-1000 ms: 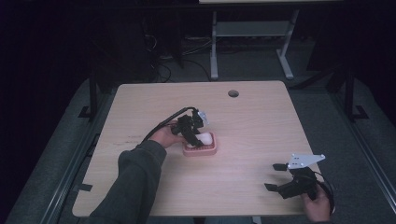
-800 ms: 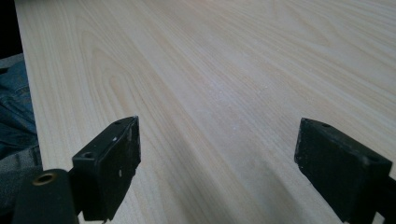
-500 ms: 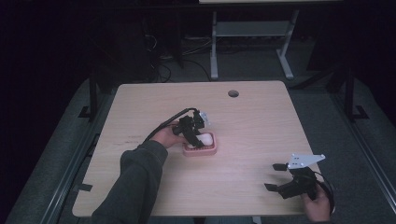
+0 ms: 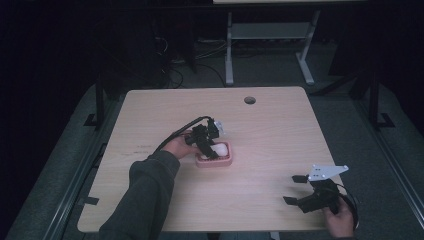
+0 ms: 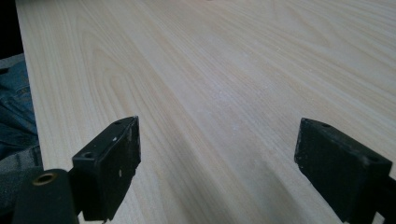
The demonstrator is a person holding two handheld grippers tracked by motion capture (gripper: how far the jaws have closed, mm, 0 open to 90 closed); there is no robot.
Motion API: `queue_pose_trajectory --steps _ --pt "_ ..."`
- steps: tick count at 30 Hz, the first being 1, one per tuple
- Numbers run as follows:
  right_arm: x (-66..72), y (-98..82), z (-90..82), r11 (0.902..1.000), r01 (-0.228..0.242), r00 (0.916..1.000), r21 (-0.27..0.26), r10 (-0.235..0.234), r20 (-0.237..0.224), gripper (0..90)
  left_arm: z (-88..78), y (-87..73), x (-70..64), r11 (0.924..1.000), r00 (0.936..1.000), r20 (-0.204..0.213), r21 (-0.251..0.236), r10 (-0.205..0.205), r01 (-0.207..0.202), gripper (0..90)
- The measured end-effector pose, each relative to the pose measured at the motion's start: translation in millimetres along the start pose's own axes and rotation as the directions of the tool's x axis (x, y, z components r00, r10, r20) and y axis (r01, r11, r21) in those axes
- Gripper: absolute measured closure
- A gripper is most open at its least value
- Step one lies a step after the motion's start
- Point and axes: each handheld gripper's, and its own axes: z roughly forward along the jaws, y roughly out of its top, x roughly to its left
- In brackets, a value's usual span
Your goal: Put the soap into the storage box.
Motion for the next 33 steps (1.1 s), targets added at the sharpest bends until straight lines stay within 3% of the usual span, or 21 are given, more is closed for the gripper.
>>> queue_pose_trajectory --steps 33 --pt "0.8 0.8 1.1 1.0000 -0.005 1.0000 0.008 0.005 -0.001 14.2 1.2 1.3 -1.5 0.9998 0.9997 -0.021 0.016 0.010 -0.010 48.6"
